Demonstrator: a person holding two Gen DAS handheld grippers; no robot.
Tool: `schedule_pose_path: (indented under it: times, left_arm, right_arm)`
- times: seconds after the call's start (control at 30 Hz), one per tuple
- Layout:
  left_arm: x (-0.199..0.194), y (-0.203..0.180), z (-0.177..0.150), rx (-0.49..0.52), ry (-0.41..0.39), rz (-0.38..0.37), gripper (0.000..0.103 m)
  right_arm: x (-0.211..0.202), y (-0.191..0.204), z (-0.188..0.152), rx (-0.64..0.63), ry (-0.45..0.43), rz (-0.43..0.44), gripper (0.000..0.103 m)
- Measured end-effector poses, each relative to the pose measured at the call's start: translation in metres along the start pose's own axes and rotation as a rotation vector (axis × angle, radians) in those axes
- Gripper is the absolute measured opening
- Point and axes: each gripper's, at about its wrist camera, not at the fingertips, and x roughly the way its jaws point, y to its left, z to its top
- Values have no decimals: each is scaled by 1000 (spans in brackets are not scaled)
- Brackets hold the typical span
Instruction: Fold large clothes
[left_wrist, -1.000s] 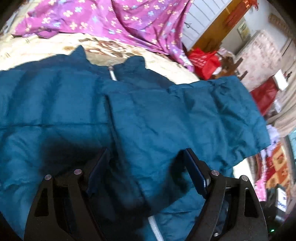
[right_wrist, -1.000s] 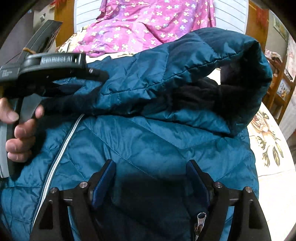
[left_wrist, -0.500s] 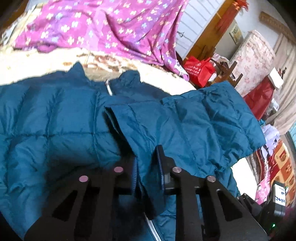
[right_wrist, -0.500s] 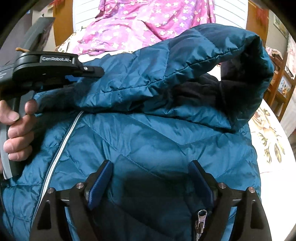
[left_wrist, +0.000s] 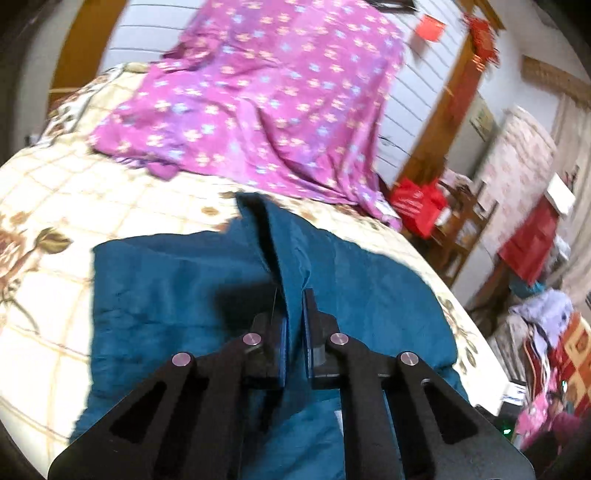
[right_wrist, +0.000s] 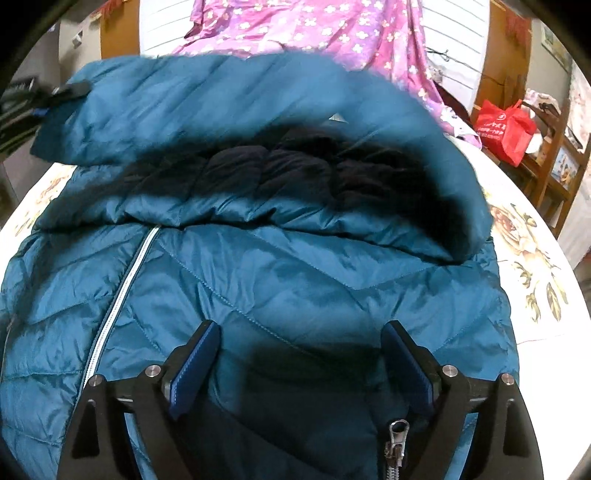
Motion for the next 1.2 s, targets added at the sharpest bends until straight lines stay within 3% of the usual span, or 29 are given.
schedule_pose_path:
  times: [0.33, 0.5, 0.57, 0.77, 0.83, 0.93, 0.97, 1.03, 1.1, 1.2]
  left_arm:
    - [0, 37, -9, -9, 76, 112, 6]
    - [18, 60, -23, -28, 175, 191, 8]
    - [19, 66, -25, -45, 186, 222, 9]
    - [-15, 59, -11, -61, 9, 391, 9]
    - [-15, 54, -9, -63, -14, 374, 9]
    - [12, 31, -10, -12, 34, 302, 9]
    - [24, 21, -14, 32, 48, 294, 9]
    - [47, 8, -21, 86, 92, 313, 9]
    - [69, 10, -29, 96, 162, 365, 9]
    - [85, 28, -43, 98, 223, 473, 10]
  right_arm:
    - [-37, -55, 13, 196, -175, -79, 88]
    - [-46, -98, 20, 355, -192, -101, 88]
    - [-48, -111, 20, 400, -191, -90, 82]
    - [-63, -130, 20, 453, -253, -105, 80]
    - [-69, -131, 17, 470, -301, -92, 81]
    - [-71, -133, 22, 461, -316, -112, 80]
    - [-71, -136, 25, 469, -312, -90, 78]
    - [-69, -138, 38, 452, -290, -58, 51]
    - [-65, -135, 53, 379, -284, -89, 46]
    - [-47, -134, 79, 329, -262, -53, 43]
